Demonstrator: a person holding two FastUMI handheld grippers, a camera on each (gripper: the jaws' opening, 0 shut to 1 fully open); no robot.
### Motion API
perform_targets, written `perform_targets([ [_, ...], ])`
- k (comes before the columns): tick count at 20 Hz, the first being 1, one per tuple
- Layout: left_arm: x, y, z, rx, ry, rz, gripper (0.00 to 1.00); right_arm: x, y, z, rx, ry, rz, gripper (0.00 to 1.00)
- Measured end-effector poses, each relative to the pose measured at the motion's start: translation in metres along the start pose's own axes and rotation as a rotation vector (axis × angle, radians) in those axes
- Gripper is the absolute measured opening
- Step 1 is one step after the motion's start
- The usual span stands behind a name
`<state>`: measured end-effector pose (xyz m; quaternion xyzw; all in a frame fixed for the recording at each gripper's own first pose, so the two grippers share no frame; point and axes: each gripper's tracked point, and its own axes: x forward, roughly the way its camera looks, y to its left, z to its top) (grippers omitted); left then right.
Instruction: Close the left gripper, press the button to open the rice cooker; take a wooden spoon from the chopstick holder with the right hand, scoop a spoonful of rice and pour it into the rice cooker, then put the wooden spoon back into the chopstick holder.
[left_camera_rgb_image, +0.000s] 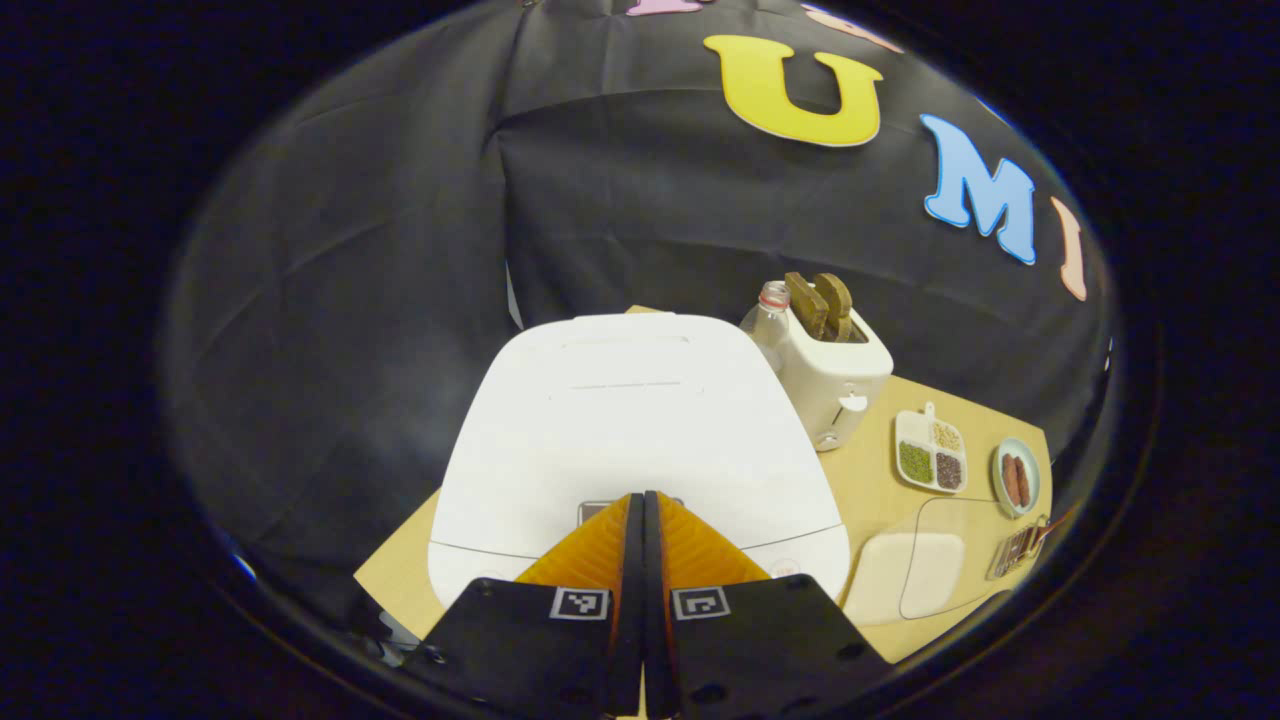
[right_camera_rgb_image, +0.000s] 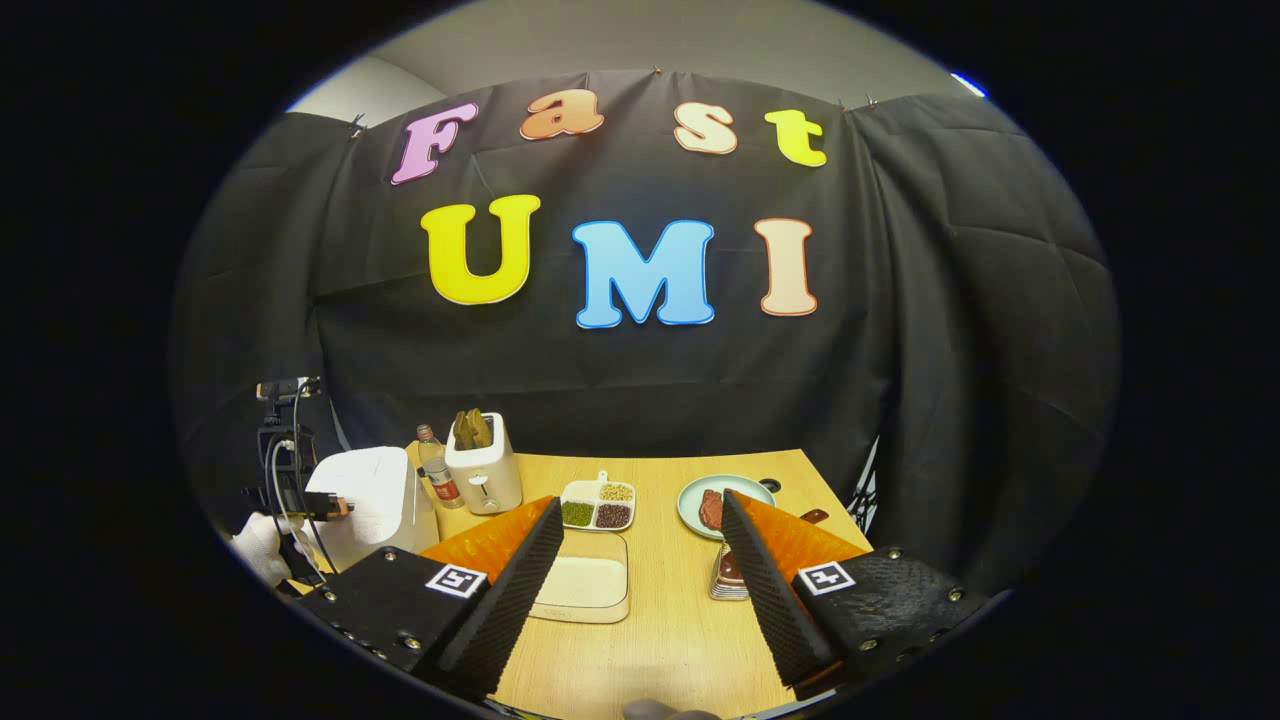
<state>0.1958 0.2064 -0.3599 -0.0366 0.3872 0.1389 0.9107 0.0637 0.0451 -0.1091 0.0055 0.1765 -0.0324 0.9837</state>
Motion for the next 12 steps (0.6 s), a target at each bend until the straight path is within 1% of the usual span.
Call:
perform_targets([
  [3, -0.004, 0.0, 0.009, 0.033, -0.071, 0.009, 0.09, 0.0, -0.004, -0.004, 0.008, -0.003, -0.004, 0.97],
  [4, -0.009, -0.001, 0.018, 0.035, -0.123, 0.018, 0.09, -0.001, -0.005, -0.002, 0.014, -0.01, -0.004, 0.98],
  [5, -0.018, 0.0, 0.036, 0.054, -0.208, 0.032, 0.09, -0.001, -0.006, 0.0, 0.018, -0.022, -0.005, 0.98],
  [7, -0.052, -0.002, 0.086, 0.104, -0.411, 0.053, 0.09, -0.004, -0.01, 0.005, 0.008, -0.05, -0.013, 0.97],
  [8, -0.078, -0.009, 0.108, 0.118, -0.51, 0.04, 0.09, -0.006, -0.011, 0.009, 0.0, -0.066, -0.017, 0.97],
  [9, -0.106, -0.02, 0.125, 0.122, -0.583, 0.017, 0.09, -0.007, -0.012, 0.012, -0.01, -0.085, -0.019, 0.97],
  [12, -0.161, -0.031, 0.144, 0.133, -0.684, -0.02, 0.1, -0.01, -0.015, 0.018, -0.038, -0.115, -0.034, 0.97],
])
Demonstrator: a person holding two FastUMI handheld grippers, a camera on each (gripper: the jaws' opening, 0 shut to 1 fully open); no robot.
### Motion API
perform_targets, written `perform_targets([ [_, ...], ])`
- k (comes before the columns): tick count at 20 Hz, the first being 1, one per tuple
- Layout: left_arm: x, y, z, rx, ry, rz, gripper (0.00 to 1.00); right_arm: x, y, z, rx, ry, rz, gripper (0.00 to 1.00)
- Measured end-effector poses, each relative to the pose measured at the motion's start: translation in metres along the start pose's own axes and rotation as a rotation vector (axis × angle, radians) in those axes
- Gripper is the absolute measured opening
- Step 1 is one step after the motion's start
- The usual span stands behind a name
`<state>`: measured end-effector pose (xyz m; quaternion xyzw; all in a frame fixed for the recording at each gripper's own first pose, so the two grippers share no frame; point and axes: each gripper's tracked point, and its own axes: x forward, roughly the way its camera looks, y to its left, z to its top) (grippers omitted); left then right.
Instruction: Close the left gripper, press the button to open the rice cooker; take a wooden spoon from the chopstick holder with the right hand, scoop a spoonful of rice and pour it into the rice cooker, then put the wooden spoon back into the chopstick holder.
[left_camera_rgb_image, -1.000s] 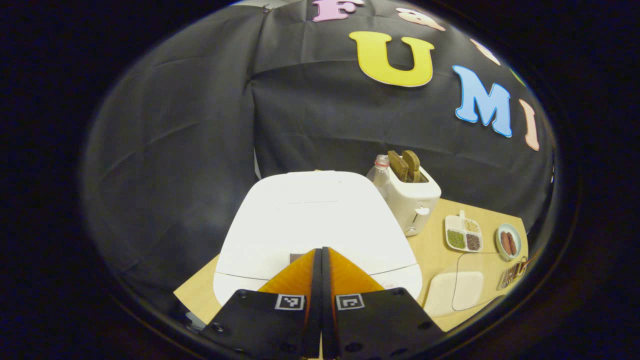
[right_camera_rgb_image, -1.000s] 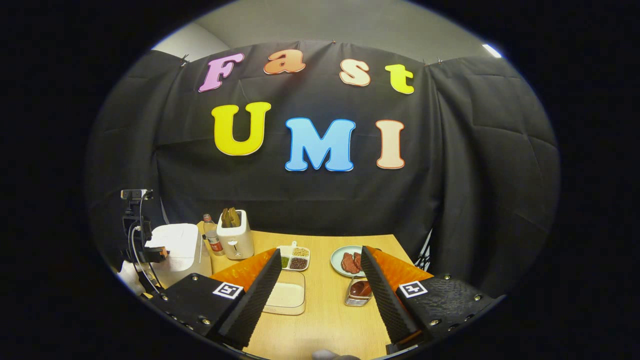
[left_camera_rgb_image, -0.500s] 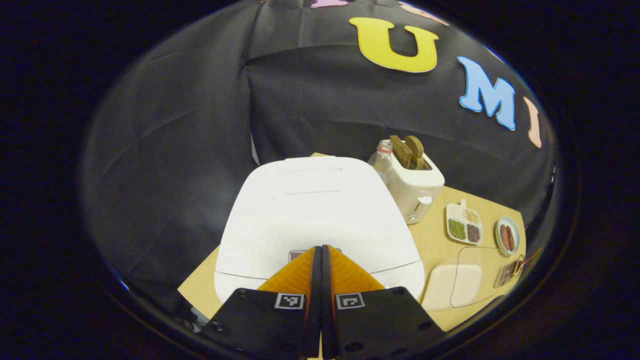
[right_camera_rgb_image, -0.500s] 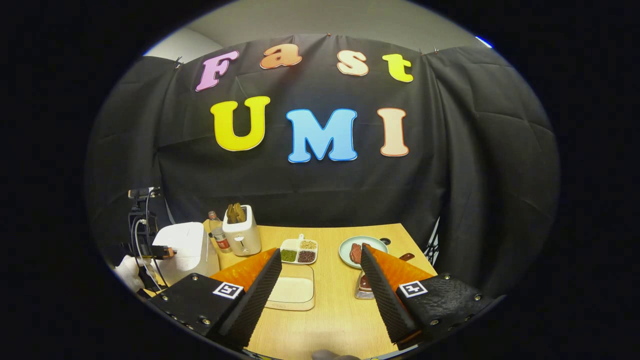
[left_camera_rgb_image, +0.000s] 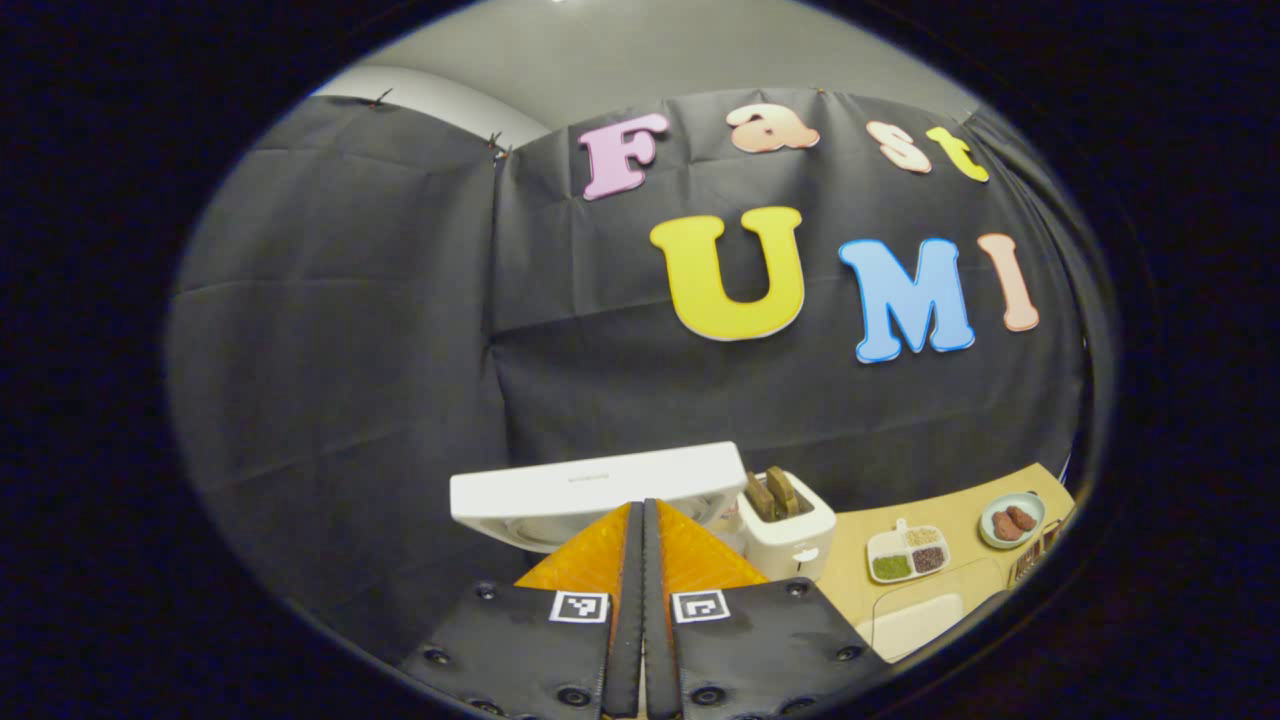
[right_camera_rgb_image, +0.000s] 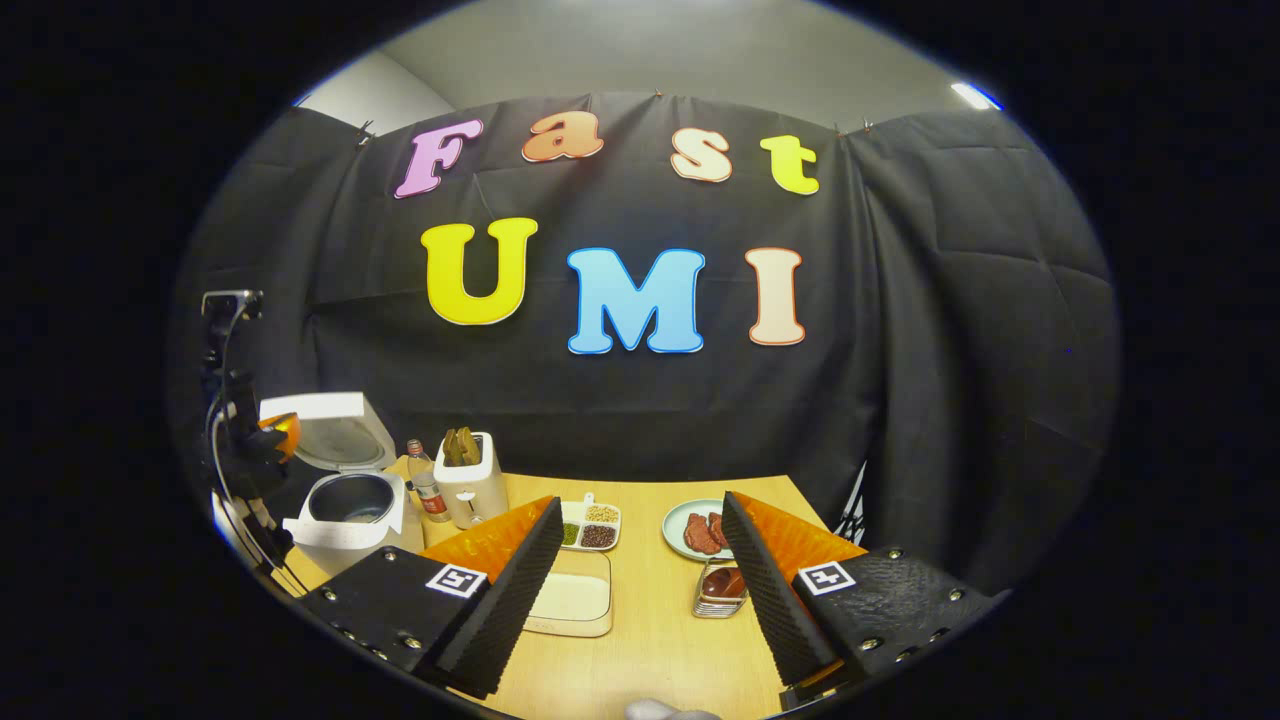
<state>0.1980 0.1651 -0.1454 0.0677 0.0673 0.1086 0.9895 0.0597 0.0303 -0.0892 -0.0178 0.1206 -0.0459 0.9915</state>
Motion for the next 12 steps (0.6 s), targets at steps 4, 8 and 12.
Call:
perform_targets([
  [4, -0.034, -0.018, 0.015, -0.065, 0.013, -0.066, 0.1, -0.003, -0.007, 0.004, 0.01, -0.031, -0.005, 0.97],
  [8, -0.075, -0.027, 0.013, -0.103, 0.036, -0.099, 0.1, -0.003, -0.021, -0.006, 0.036, -0.029, -0.026, 0.97],
  [12, -0.117, -0.051, 0.031, -0.155, -0.043, -0.202, 0.81, 0.001, -0.035, -0.025, 0.027, -0.03, -0.048, 0.97],
])
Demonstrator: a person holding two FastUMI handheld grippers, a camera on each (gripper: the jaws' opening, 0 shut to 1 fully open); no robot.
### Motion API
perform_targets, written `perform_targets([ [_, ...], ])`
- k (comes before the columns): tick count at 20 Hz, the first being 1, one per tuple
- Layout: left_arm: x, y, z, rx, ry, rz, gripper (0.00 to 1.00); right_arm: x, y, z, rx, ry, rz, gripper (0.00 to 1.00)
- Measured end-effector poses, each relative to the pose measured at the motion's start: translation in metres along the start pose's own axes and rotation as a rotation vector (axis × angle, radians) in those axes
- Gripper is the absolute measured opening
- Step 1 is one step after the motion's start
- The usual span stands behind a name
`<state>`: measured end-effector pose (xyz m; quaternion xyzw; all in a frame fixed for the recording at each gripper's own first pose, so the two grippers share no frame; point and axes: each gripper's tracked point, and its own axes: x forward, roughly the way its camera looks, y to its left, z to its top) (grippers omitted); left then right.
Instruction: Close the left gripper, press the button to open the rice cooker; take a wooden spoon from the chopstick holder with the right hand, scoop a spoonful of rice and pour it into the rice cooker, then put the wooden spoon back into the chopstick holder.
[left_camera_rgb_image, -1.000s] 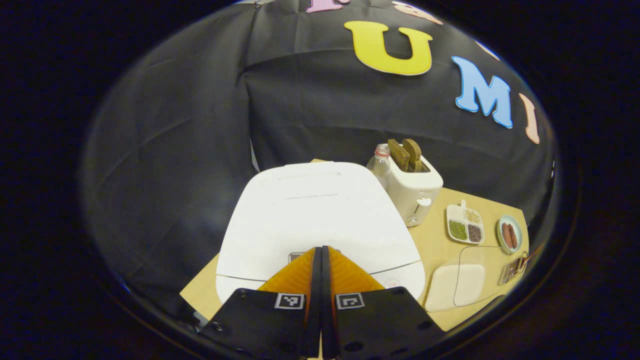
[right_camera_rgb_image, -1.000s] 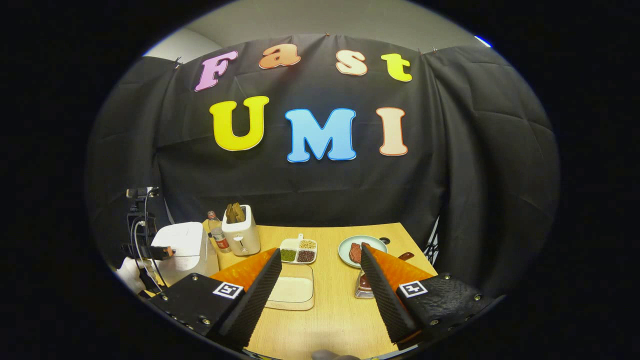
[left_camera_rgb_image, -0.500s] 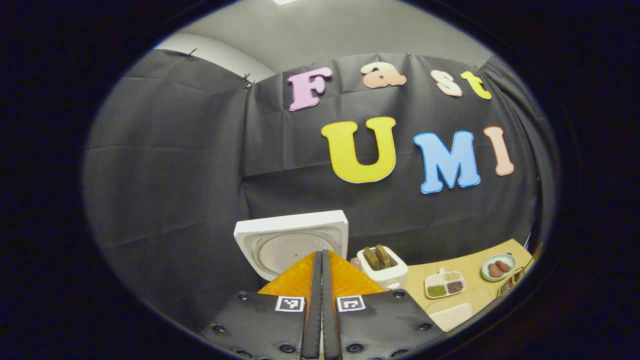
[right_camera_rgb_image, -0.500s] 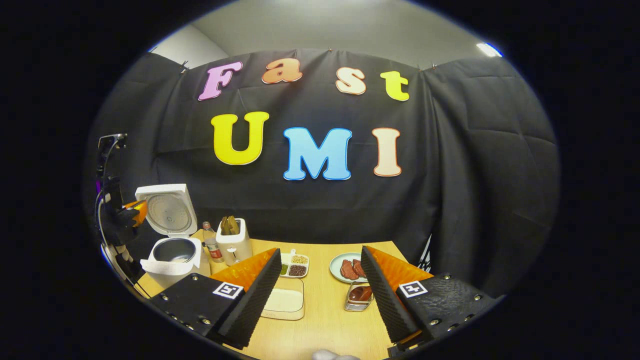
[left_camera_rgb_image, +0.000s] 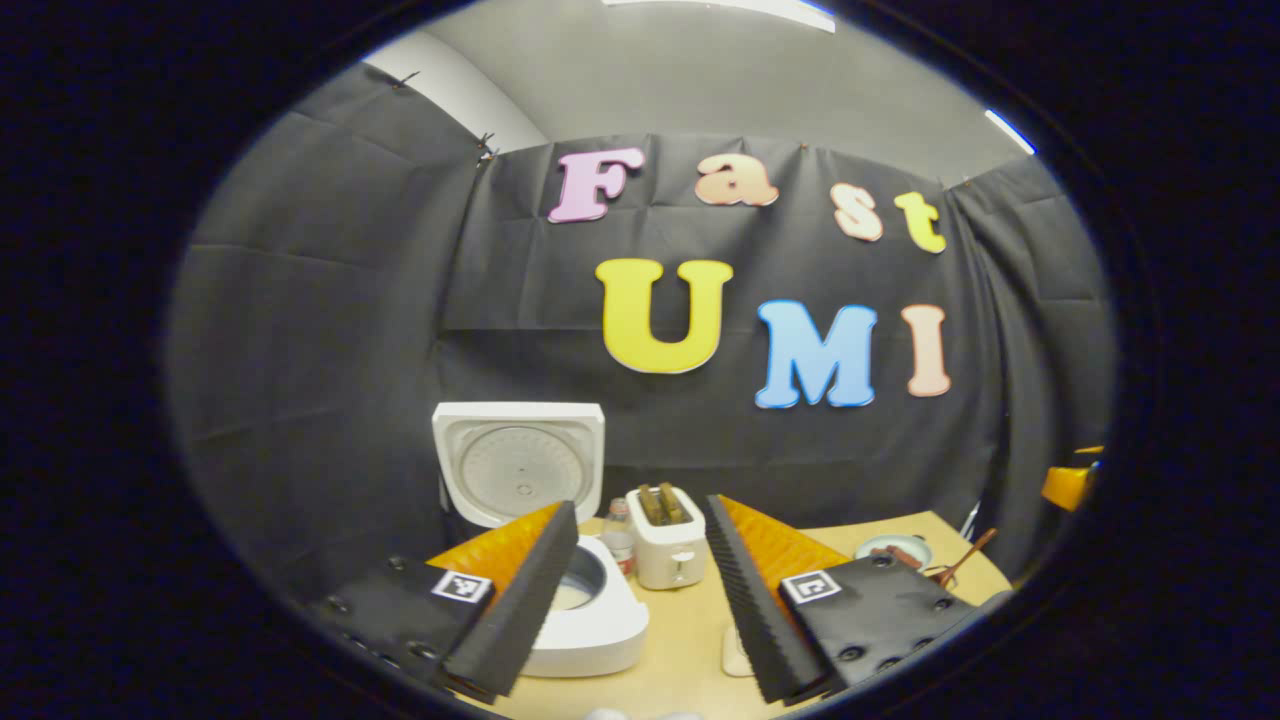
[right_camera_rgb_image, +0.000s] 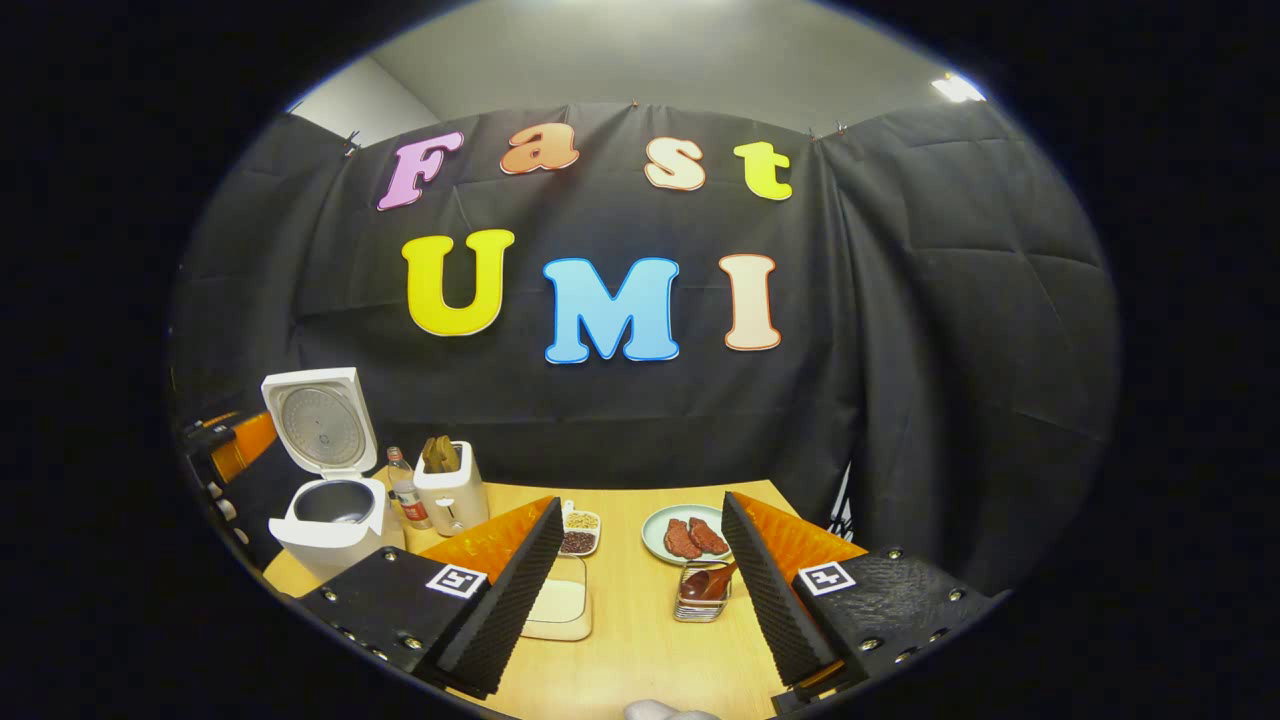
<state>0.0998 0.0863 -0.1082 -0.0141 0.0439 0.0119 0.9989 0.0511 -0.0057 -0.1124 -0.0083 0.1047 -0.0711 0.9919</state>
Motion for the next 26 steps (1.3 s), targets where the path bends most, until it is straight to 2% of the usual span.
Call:
perform_targets([
  [1, -0.009, 0.001, 0.007, 0.023, -0.018, 0.011, 0.99, 0.001, -0.003, -0.008, 0.009, 0.005, -0.003, 0.97],
  [5, -0.032, -0.014, 0.025, 0.043, -0.056, -0.019, 0.99, 0.011, -0.016, -0.041, 0.067, 0.022, -0.01, 0.98],
  [11, -0.04, -0.035, 0.036, 0.016, -0.069, -0.06, 0.99, 0.043, -0.045, -0.094, 0.096, 0.075, -0.059, 0.98],
  [18, -0.035, -0.046, 0.039, 0.019, -0.05, -0.064, 0.99, 0.117, -0.084, -0.162, 0.209, 0.167, -0.125, 0.98],
  [26, -0.022, -0.058, 0.03, 0.007, -0.012, -0.039, 0.99, 0.208, -0.123, -0.207, 0.224, 0.198, -0.164, 0.98],
])
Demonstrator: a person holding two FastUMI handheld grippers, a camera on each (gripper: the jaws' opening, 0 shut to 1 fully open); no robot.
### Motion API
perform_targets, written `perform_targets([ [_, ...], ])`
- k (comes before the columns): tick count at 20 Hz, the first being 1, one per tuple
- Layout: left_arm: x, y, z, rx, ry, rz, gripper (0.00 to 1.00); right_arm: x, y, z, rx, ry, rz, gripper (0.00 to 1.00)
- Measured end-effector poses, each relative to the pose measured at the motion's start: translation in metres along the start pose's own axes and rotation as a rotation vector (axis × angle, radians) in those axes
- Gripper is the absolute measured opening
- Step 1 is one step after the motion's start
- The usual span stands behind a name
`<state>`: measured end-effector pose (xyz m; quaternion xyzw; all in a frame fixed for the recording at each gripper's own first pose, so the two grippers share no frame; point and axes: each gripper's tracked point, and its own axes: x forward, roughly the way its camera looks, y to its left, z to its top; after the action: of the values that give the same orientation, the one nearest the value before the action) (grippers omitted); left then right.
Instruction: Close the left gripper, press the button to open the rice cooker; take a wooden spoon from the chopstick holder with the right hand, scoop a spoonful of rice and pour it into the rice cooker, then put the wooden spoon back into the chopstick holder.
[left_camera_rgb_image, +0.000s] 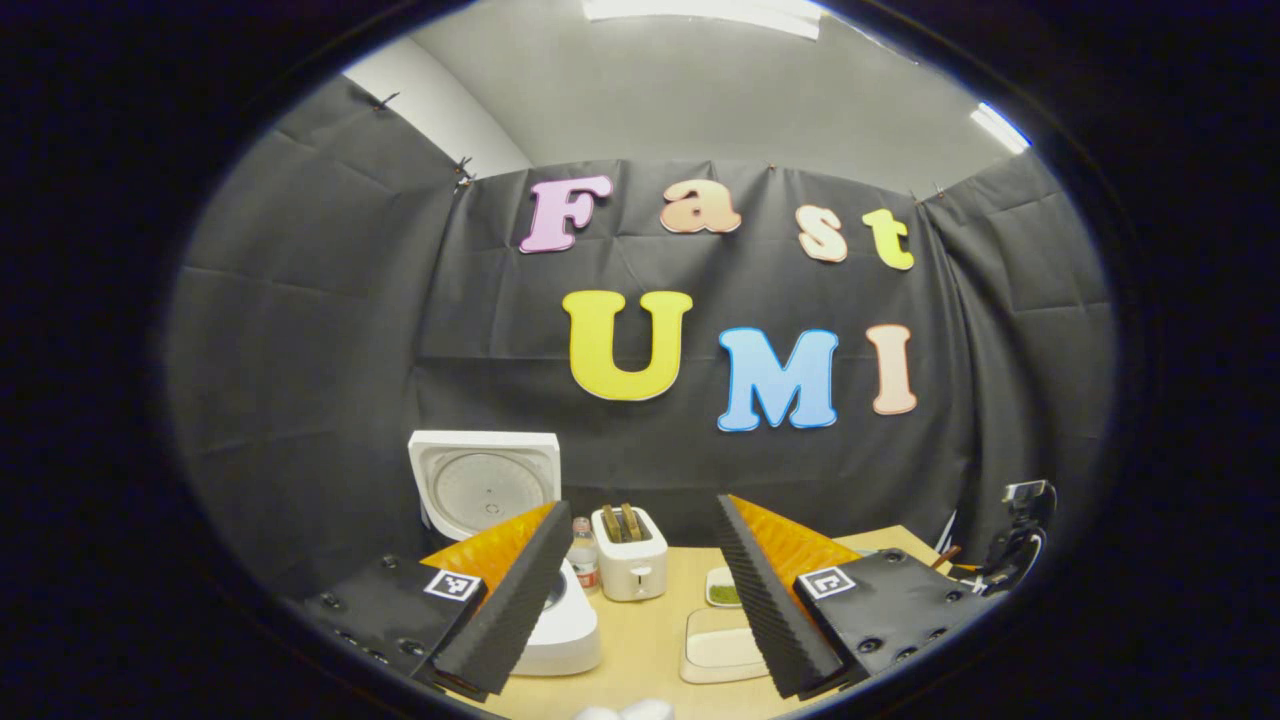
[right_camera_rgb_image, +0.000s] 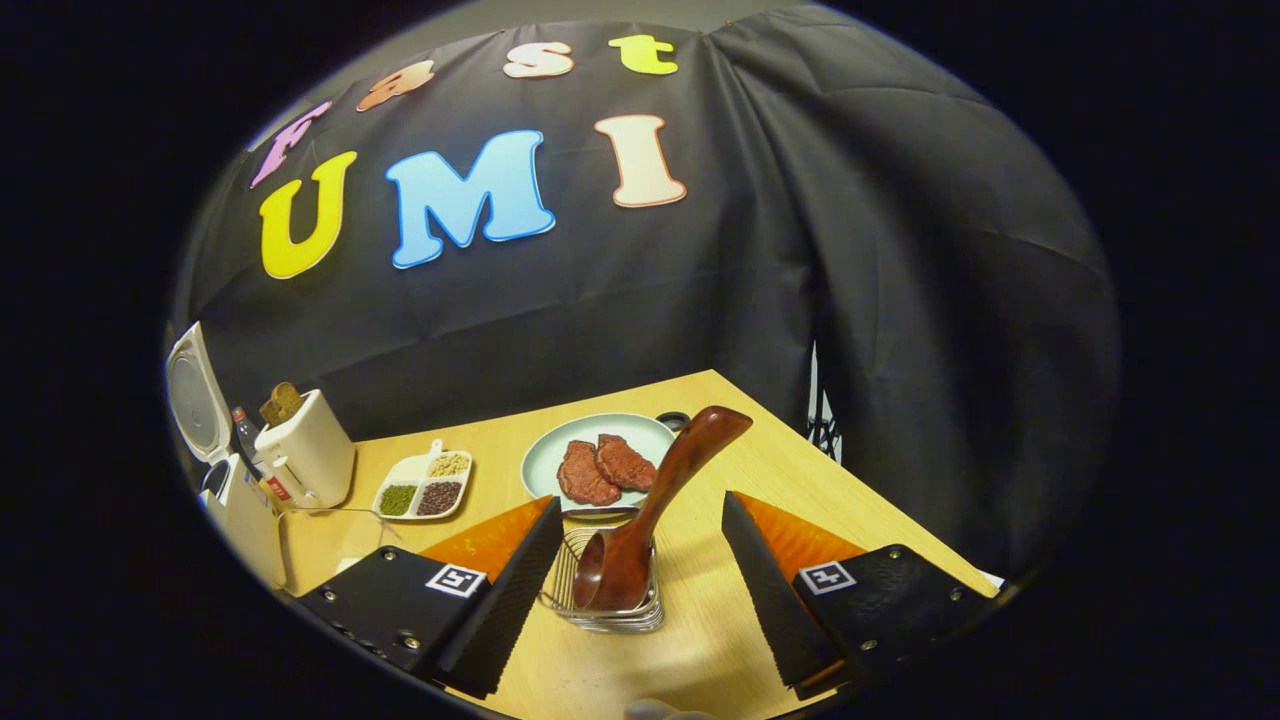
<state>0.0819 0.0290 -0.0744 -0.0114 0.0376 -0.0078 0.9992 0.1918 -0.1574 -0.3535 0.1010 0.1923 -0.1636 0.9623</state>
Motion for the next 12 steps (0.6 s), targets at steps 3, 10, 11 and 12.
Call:
perform_targets([
  [3, 0.004, -0.005, -0.003, 0.005, 0.01, 0.013, 0.99, 0.031, -0.007, -0.002, 0.033, 0.01, -0.01, 0.98],
  [10, 0.008, -0.007, -0.015, 0.038, 0.031, 0.04, 0.99, 0.063, -0.002, -0.004, 0.084, 0.02, 0.033, 1.0],
  [11, 0.008, -0.009, -0.014, 0.039, 0.032, 0.039, 0.99, 0.065, -0.005, -0.005, 0.085, 0.026, 0.029, 0.99],
  [12, 0.008, -0.01, -0.015, 0.042, 0.031, 0.041, 0.99, 0.064, -0.008, -0.004, 0.085, 0.025, 0.018, 0.75],
])
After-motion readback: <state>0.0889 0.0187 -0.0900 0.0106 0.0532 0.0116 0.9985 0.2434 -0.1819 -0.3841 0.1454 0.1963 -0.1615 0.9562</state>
